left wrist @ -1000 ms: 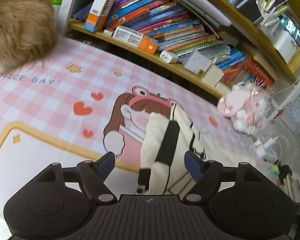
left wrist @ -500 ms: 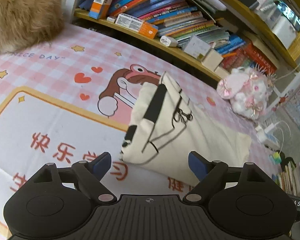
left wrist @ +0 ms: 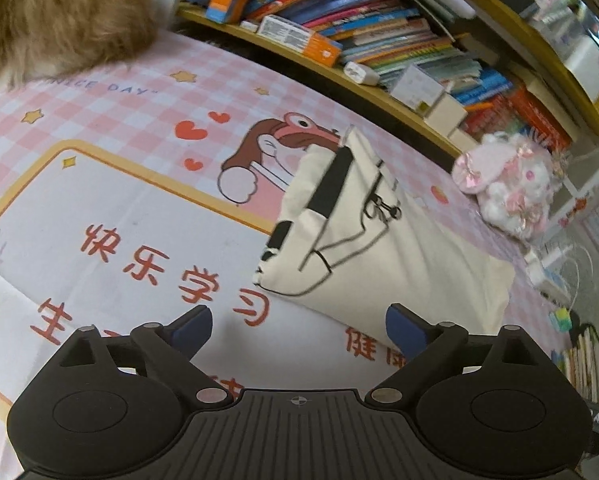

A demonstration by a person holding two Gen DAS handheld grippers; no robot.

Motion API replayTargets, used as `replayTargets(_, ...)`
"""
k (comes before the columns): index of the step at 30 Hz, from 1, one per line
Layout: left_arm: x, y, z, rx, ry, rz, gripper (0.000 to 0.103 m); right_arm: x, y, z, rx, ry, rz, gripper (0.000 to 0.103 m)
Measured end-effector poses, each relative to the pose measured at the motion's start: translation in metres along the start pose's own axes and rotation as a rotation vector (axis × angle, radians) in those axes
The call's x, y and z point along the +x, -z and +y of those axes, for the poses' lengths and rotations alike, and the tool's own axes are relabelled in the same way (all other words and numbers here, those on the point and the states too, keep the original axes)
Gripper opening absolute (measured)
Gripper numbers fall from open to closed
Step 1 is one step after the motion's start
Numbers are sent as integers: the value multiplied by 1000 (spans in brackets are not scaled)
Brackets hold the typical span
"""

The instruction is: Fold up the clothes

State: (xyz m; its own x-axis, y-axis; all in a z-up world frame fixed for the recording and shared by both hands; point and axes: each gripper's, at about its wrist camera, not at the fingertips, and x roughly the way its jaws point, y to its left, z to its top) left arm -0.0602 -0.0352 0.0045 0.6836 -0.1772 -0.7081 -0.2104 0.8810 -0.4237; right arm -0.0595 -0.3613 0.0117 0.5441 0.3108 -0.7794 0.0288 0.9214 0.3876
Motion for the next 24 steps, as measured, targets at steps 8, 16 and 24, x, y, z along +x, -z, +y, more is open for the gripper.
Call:
replayTargets(8,8,-19,17,-83,23,-15,96,7,-13,-9,96,-38,17,73)
replayTargets(16,28,-38,32,-155,109,34,97,18,-25,-10,175,-51,19,73)
replayTargets(24,50,-56,42,-168,201,78,97,30,-38,-13,260,-73,25,70)
